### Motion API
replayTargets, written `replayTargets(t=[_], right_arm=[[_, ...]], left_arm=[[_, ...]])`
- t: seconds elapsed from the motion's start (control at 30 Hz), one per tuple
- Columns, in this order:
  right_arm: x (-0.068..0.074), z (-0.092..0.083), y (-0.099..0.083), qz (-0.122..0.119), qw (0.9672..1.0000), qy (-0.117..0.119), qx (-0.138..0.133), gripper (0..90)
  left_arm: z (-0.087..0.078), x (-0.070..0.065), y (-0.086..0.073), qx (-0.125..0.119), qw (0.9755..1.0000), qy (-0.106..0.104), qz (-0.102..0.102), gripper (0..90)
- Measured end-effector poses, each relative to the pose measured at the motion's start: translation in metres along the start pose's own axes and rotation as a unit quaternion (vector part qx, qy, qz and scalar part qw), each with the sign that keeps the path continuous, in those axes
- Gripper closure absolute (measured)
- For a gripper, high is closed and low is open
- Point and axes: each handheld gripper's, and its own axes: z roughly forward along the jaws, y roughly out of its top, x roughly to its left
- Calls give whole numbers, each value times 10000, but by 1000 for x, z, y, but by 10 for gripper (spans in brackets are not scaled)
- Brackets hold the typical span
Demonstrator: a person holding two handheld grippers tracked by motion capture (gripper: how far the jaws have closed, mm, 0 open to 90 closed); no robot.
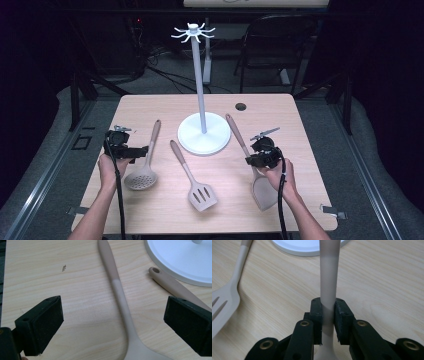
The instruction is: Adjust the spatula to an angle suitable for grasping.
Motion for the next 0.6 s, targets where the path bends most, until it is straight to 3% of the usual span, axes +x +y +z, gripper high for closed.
replayTargets(t=[0.37,0.5,0.6], right_arm=[[15,-7,4,-292,9993,136,-211,788],[19,-7,6,-356,9990,141,-237,788],[20,-7,6,-365,9987,187,-289,788]], left_arm=[[-2,-9,3,-29,9998,-107,167,22],[-3,-10,3,-67,9998,-112,152,22],[-8,-13,5,-160,9996,-228,102,25]])
